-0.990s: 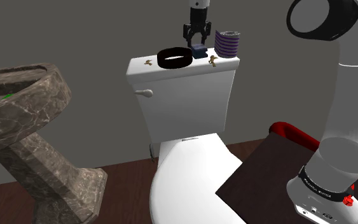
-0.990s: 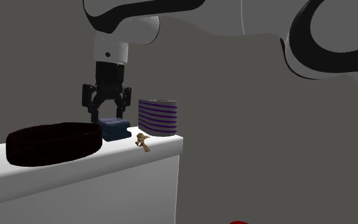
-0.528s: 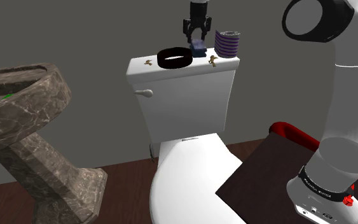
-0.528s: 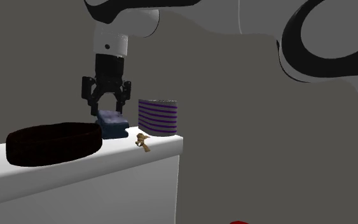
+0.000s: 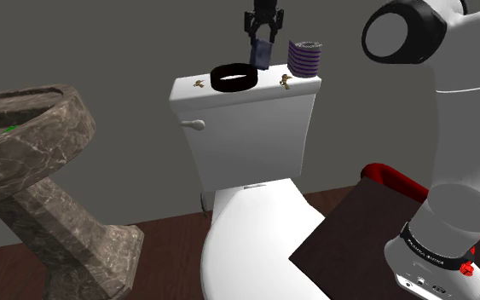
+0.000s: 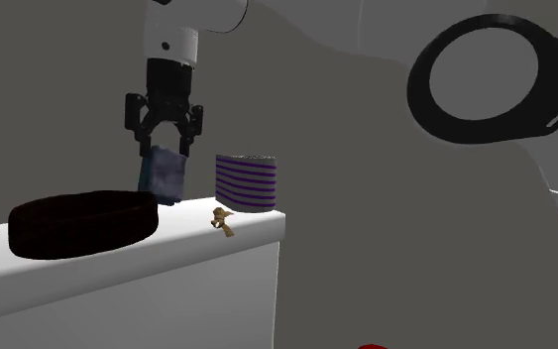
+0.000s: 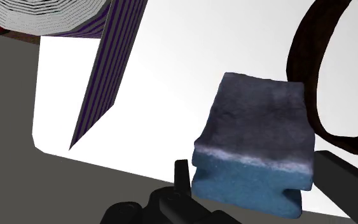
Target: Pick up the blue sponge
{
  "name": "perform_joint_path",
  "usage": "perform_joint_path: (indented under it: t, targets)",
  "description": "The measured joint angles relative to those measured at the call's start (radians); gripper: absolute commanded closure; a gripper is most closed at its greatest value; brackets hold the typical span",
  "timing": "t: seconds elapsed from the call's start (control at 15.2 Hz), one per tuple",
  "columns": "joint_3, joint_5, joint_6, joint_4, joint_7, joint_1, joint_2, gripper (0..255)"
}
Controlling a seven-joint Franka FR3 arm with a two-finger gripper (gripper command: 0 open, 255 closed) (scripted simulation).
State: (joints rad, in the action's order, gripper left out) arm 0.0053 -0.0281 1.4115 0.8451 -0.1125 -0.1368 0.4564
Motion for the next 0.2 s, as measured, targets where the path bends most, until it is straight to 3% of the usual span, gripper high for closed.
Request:
perform_joint_path:
  t: [0.2]
  targets:
    - [0.001,0.0,-0.094,-0.175,-0.004,0.001,0.081,255]
